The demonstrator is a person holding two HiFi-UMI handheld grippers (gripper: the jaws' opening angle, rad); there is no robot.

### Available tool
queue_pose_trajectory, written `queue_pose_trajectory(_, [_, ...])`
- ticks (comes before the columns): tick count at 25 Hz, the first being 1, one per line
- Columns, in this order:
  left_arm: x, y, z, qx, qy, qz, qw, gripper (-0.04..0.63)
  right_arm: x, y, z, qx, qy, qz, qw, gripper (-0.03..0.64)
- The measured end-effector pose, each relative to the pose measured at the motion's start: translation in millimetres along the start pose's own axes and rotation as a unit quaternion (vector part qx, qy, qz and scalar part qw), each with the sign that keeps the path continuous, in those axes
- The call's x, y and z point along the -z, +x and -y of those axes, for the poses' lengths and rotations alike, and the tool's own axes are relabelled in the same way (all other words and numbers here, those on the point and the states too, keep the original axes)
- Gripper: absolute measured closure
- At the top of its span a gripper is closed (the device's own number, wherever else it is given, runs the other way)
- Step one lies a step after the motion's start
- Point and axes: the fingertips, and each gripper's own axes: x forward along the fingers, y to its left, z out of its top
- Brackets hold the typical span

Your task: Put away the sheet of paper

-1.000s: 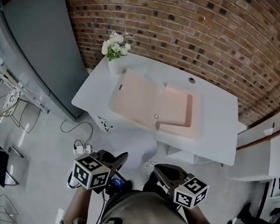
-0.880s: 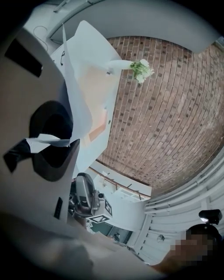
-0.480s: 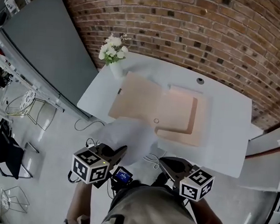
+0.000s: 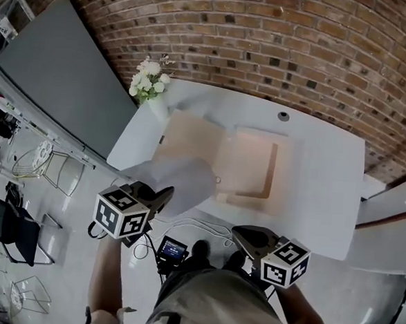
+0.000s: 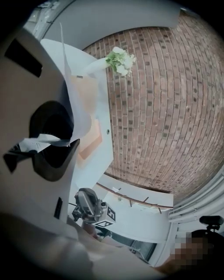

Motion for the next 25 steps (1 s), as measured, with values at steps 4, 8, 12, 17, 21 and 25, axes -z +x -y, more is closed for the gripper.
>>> queue_pose_trajectory(4, [-25,15,-27,0.025,0.039,-0.016,0.9988,0.581,2,0,12,0.027,0.011,0.004,1.000,0.594])
queue_pose_trajectory(8, [-39,27,-44,0.076,0.092,-0.043,0.9919,0.581,-2,6,23,0.070,0.017,0.011,0.997,0.594])
queue_pose_trajectory(12, [-21,46,-61,0.156,0.103,-0.103,0.9770,0.581,-9,23,29,0.112,0.030,0.018,0.993,0.594])
queue_pose_trajectory(17, [11,80,-98,0.238,0.040,-0.169,0.9556,0.581,-19,61,23,0.142,0.031,0.013,0.989,0.594])
queue_pose_trajectory(21, [33,109,-125,0.268,-0.007,-0.203,0.9417,0.581,-23,86,20,0.168,0.033,0.014,0.985,0.594])
queue_pose_trajectory(25, [54,132,-142,0.285,-0.047,-0.231,0.9290,0.581,-22,101,17,0.183,0.038,0.009,0.982,0.594])
